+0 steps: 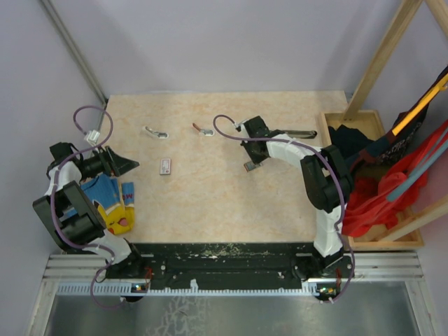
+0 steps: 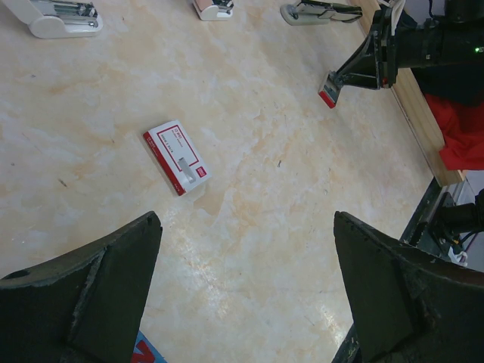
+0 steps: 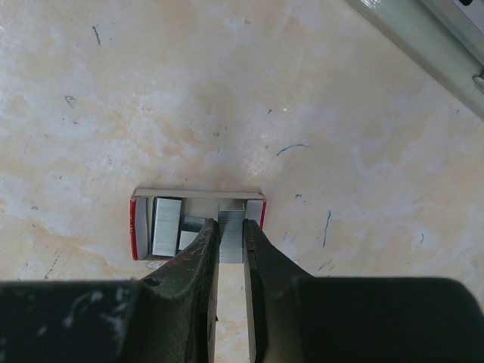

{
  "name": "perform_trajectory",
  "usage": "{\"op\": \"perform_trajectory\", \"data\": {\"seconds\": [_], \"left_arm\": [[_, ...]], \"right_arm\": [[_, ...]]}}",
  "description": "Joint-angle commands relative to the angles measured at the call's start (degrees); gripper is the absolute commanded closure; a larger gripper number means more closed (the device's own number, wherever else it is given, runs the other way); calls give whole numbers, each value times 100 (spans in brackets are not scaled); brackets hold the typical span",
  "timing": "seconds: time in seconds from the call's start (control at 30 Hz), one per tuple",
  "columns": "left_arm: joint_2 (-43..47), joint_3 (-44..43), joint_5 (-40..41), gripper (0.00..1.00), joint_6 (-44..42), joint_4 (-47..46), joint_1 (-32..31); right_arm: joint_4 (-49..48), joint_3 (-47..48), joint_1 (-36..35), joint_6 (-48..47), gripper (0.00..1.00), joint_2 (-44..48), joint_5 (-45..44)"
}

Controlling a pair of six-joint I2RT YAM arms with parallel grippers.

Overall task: Unload the staples from the stapler
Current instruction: Place the staple in the staple box.

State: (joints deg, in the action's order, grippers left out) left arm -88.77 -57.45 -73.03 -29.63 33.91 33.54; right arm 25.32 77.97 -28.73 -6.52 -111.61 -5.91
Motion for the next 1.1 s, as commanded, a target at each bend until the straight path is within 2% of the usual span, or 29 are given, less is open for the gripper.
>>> {"op": "perform_trajectory", "data": {"seconds": [0.0,1.07], "left_arm": [[-61,-108,-130,0,-91,60,52],[-69,-109,-131,0,-95,58,56]], "right_arm": [[-62,30,34,150,87,326,81],[60,-18,34,212,87,247,93]]}}
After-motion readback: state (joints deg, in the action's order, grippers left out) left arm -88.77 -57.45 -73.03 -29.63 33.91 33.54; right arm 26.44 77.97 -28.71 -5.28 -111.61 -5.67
